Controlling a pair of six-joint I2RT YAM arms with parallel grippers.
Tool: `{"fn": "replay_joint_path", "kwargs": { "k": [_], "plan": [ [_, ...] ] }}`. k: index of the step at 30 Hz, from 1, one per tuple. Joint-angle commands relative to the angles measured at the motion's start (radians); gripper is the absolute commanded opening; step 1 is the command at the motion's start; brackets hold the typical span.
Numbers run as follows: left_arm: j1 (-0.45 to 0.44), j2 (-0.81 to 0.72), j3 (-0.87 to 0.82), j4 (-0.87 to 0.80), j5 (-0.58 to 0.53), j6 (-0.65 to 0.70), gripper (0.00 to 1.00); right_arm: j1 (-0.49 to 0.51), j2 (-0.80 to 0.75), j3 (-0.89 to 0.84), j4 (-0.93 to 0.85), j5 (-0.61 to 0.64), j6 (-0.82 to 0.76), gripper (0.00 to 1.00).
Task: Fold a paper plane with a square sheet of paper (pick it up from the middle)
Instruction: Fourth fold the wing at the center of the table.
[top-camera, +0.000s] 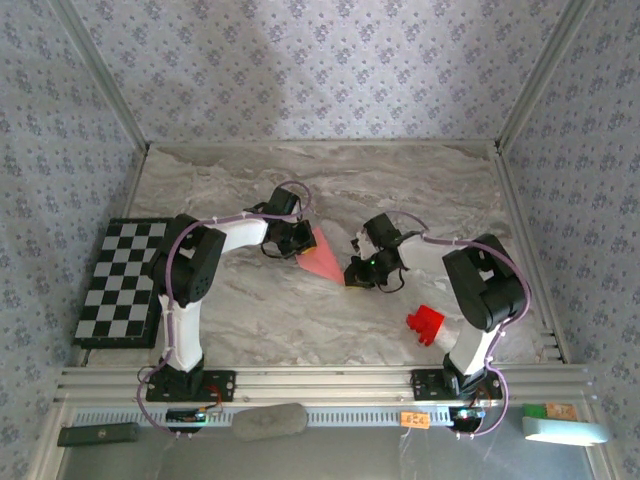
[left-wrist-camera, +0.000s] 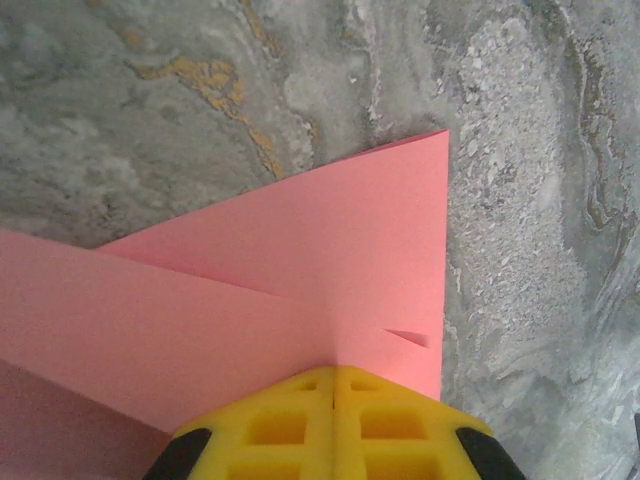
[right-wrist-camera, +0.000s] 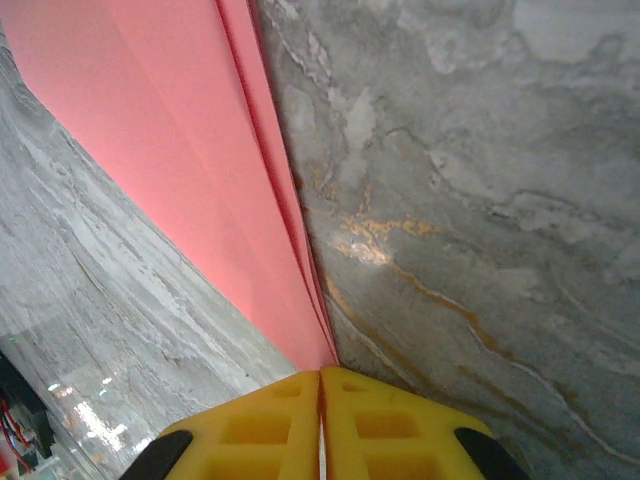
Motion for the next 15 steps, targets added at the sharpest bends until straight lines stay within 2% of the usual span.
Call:
{"fn": "replay_joint_path", "kwargs": {
  "k": [1,5,8,10,14,15],
  "plan": [
    [0.004,0.049,-0.004,-0.081,-0.06,0.025,0.01,-0.01,-0.018,-0.034,-0.111,0.076,-0.008,0.11],
    [-0.001,-0.003,0.025,-0.042,0.001,0.033,0.04,-0.012,-0.142,-0.027,-0.018,0.031,0.007,0.12],
    [-0.003,-0.065,0.048,-0.012,0.045,0.016,0.11,-0.016,-0.216,-0.016,0.046,0.031,0.01,0.21],
    [-0.002,-0.119,0.056,-0.006,0.041,0.0,0.22,-0.024,-0.233,-0.004,0.083,0.041,0.014,0.28],
    [0.016,-0.22,0.026,-0.04,-0.058,-0.044,0.44,-0.034,-0.186,0.035,0.112,0.047,0.014,0.38],
    [0.024,-0.244,0.005,-0.034,-0.075,-0.056,0.47,-0.035,-0.17,0.045,0.119,0.042,0.013,0.4]
  ]
}}
